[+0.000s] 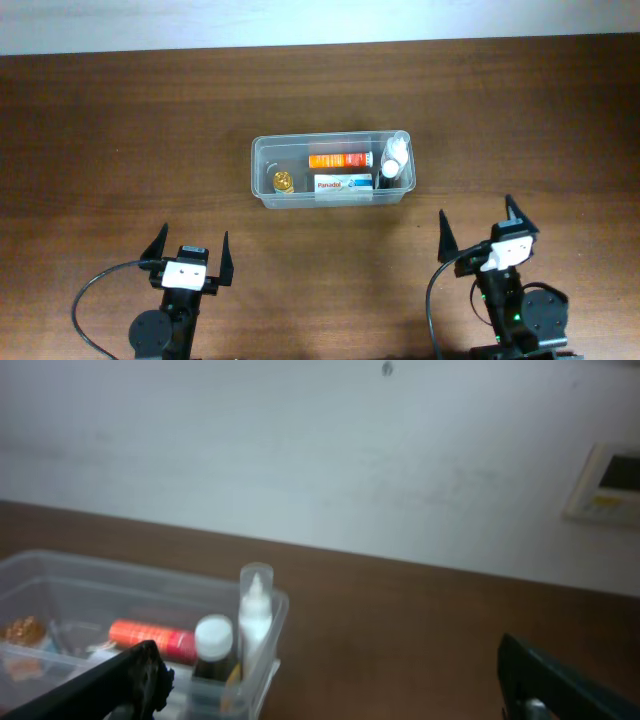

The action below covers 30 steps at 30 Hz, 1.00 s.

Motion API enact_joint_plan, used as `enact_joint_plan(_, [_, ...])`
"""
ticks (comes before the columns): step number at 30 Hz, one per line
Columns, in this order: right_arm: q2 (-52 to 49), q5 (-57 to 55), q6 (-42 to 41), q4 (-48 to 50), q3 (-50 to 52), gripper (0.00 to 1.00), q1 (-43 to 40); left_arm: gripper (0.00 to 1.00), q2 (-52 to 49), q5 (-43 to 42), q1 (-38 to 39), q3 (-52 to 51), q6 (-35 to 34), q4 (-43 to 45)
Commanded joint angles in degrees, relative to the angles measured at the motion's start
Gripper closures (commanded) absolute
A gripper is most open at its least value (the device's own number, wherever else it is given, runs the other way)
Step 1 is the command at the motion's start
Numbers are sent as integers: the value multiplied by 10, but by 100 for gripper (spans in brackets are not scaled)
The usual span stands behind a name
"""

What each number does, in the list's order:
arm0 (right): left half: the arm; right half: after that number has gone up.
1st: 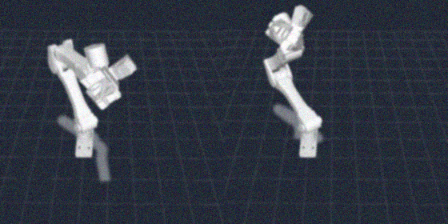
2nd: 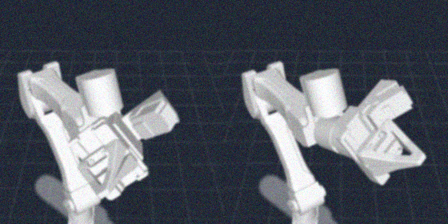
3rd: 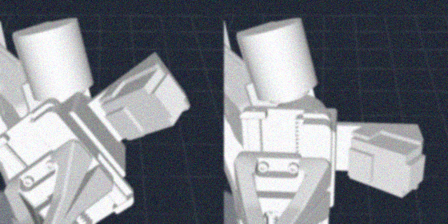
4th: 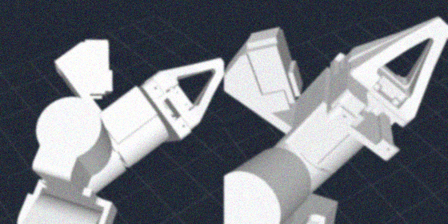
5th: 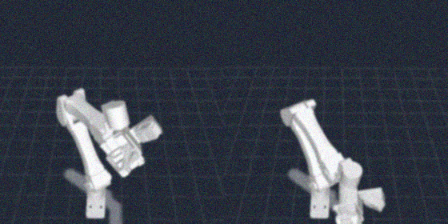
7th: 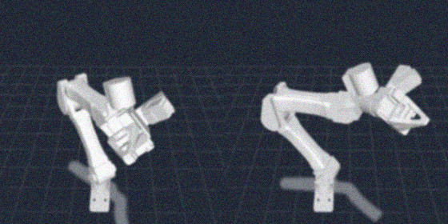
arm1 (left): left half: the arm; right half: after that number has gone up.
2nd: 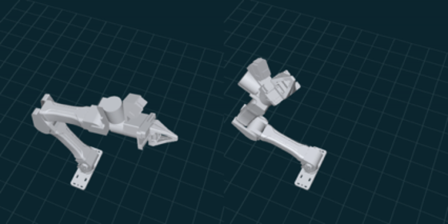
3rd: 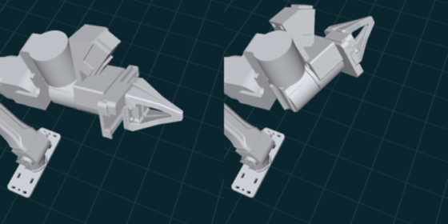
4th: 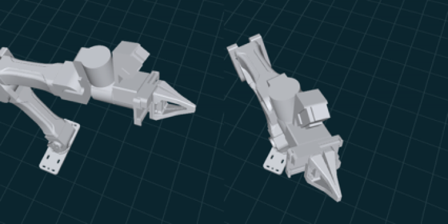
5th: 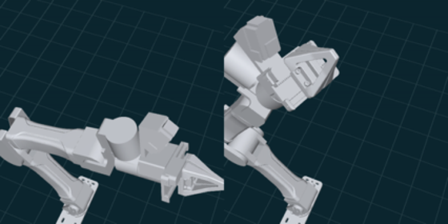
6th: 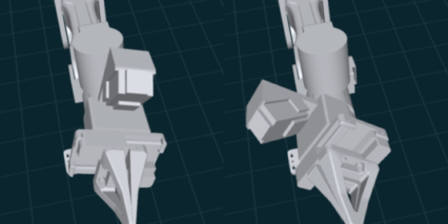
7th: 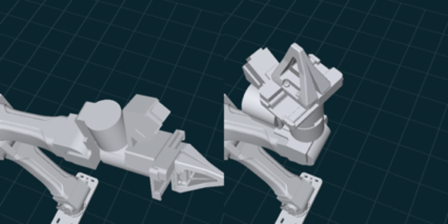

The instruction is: Pack container

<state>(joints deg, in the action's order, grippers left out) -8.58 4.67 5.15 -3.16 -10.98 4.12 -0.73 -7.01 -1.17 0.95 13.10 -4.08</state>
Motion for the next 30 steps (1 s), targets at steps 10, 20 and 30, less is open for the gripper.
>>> enact_joint_plan(10, [84,12,4,4,98,2,3,1,4,4,-3,-4,3,0])
enact_joint_plan(20, [84,3,4,-9,107,2,3,1,4,4,-3,-4,3,0])
enact_joint_plan(30, [84,3,4,-9,107,2,3,1,4,4,-3,-4,3,0])
